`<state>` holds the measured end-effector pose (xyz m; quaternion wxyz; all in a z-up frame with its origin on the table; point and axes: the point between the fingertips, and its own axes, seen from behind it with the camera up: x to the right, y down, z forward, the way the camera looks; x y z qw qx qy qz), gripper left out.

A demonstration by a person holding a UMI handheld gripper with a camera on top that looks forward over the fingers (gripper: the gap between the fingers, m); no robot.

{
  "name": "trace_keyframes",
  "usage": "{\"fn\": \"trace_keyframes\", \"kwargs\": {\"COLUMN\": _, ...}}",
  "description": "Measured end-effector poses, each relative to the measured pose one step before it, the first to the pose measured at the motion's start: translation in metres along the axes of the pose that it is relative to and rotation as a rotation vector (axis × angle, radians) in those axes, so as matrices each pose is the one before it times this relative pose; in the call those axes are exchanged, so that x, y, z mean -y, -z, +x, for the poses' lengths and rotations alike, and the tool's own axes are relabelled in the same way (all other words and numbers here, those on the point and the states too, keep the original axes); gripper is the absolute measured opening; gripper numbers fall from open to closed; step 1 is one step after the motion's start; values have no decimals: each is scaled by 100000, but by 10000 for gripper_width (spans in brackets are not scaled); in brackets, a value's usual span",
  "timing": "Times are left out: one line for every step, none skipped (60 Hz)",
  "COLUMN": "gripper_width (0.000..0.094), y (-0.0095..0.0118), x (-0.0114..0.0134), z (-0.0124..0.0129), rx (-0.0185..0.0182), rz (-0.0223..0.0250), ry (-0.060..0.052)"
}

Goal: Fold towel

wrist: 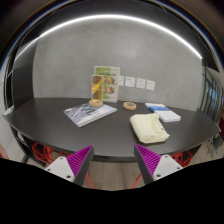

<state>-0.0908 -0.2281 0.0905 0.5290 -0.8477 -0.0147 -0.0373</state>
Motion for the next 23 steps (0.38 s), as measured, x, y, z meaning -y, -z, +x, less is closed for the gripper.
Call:
{"fn": "trace_keyframes", "kwargs": {"gripper_width": 833, "y": 588, "x": -117, "z": -1022, "rx": 737, "rz": 111, "ry": 829}}
{"fn": "trace_keyframes", "kwargs": {"gripper_width": 832, "y": 548, "x": -141, "z": -993, "rx": 737, "rz": 195, "ry": 844}}
{"fn": "trace_keyframes", "kwargs": {"gripper_width": 833, "y": 559, "x": -93, "z": -953, "rx": 753, "rz": 141, "ry": 886}}
{"fn": "trace_keyframes", "kwargs": {"gripper_width": 832, "y": 531, "x": -81, "z": -913, "rx": 687, "rz": 93, "ry": 889}}
{"fn": "trace_keyframes", "kwargs": {"gripper_width": 833, "y": 562, "x": -61, "z": -864, "rx": 626, "rz": 137, "ry": 814}}
{"fn": "trace_keyframes", "kwargs": {"gripper_width": 833, "y": 217, "x": -47, "z": -1018, "rx": 284, "rz": 232, "ry": 723}}
{"fn": "trace_keyframes", "kwargs": {"gripper_width": 832, "y": 631, "x": -112, "z": -779, "rx": 619, "rz": 423, "ry": 941}}
{"fn": "trace_keyframes", "kwargs": {"gripper_width": 832, "y": 457, "x": -4, "z": -711, "rx": 489, "rz": 236, "ry": 939}}
{"fn": "trace_keyframes", "kwargs": {"gripper_width": 832, "y": 441, "x": -6, "z": -611, "rx": 376, "rz": 244, "ry": 1019}}
{"fn": "trace_keyframes", "kwargs": {"gripper_width": 832, "y": 421, "x": 25, "z": -548, "rx": 193, "rz": 220, "ry": 1009}}
{"fn": "trace_keyframes", "kwargs": {"gripper_width": 831, "y": 429, "x": 50, "z": -458, "rx": -5, "rz": 209, "ry": 939}}
{"fn": "trace_keyframes", "kwargs": {"gripper_width": 832, "y": 408, "x": 11, "z": -383, "rx": -112, "rz": 178, "ry": 1046}}
{"fn": "trace_keyframes", "kwargs": {"gripper_width": 834, "y": 363, "x": 23, "z": -306, "rx": -66, "rz": 263, "ry": 899}}
{"fn": "trace_keyframes", "kwargs": {"gripper_width": 834, "y": 70, "x": 1, "z": -354, "rx": 145, "rz": 379, "ry": 216}}
{"fn": "trace_keyframes", "kwargs": {"gripper_width": 833, "y": 361, "x": 88, "z": -292, "rx": 523, "rz": 77, "ry": -698}}
{"fn": "trace_keyframes", "kwargs": {"gripper_width": 832, "y": 548, "x": 10, "z": -146, "rx": 62, "rz": 115, "ry": -980}}
{"fn": "trace_keyframes", "kwargs": {"gripper_width": 833, "y": 277, "x": -14, "z": -1, "rx": -636, "rz": -83, "ry": -455}}
{"fn": "trace_keyframes", "kwargs": {"gripper_width": 834, "y": 185, "x": -73, "z": 205, "rx": -1441, "rz": -146, "ry": -217}}
{"fn": "trace_keyframes", "kwargs": {"gripper_width": 834, "y": 173, "x": -77, "z": 299, "rx": -1467, "rz": 15, "ry": -440}}
{"fn": "trace_keyframes", "kwargs": {"gripper_width": 837, "y": 125, "x": -70, "z": 372, "rx": -1235, "rz": 272, "ry": -518}}
{"fn": "trace_keyframes", "kwargs": {"gripper_width": 837, "y": 122, "x": -15, "z": 269, "rx": -840, "rz": 348, "ry": -508}}
{"fn": "trace_keyframes", "kwargs": {"gripper_width": 840, "y": -52, "x": -54, "z": 148, "rx": -1172, "rz": 431, "ry": -320}}
{"fn": "trace_keyframes", "kwargs": {"gripper_width": 842, "y": 132, "x": -5, "z": 192, "rx": -113, "rz": 125, "ry": -444}}
